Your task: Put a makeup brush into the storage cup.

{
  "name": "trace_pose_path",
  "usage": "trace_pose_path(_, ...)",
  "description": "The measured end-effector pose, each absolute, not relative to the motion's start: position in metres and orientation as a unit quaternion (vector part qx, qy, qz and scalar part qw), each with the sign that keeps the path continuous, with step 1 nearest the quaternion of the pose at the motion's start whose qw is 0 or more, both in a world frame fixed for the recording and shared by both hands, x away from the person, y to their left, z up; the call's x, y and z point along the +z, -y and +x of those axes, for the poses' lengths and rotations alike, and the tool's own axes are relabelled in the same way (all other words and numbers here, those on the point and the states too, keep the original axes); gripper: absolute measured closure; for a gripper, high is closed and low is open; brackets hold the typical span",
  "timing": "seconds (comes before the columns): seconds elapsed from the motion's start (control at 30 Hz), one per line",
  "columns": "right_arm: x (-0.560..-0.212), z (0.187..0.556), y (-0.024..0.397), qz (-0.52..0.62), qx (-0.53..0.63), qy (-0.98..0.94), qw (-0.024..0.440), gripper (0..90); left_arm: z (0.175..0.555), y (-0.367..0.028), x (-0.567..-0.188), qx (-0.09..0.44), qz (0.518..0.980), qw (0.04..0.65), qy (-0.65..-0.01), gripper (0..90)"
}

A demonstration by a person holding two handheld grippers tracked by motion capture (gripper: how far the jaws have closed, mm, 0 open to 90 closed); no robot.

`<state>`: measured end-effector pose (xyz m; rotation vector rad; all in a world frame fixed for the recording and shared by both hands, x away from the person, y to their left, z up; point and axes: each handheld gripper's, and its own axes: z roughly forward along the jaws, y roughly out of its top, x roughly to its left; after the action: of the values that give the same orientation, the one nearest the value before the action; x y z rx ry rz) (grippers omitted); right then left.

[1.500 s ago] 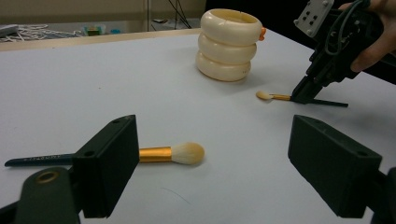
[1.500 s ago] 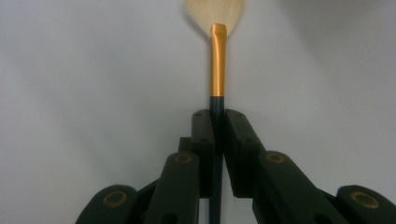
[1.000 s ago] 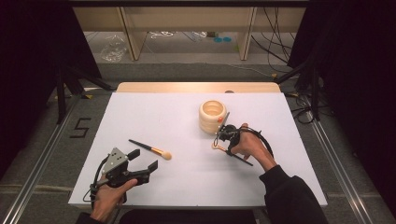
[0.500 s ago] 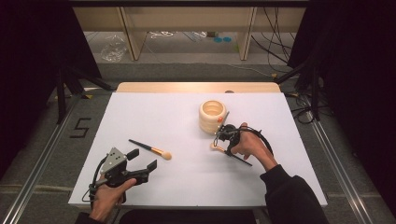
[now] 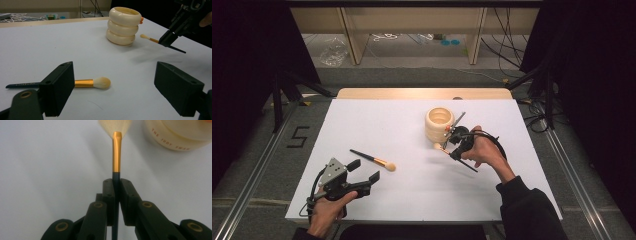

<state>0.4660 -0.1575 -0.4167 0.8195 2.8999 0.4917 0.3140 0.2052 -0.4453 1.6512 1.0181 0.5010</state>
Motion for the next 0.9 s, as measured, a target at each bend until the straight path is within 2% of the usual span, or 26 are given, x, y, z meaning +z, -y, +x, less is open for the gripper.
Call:
trace_pose_path(0.4, -0.406, 0.47, 0.169, 0.269, 0.243, -0.931, 0.031, 83.2, 0.314, -0.206, -0.446, 0.211, 0.695, 0.535, -0.432, 16.7)
trace_pose_path(0.9, -0.382, 0.475, 0.173, 0.26, 0.403, -0.876, 0.049, 83.2, 0.315, -0.207, -0.446, 0.212, 0.695, 0.532, -0.435, 16.8)
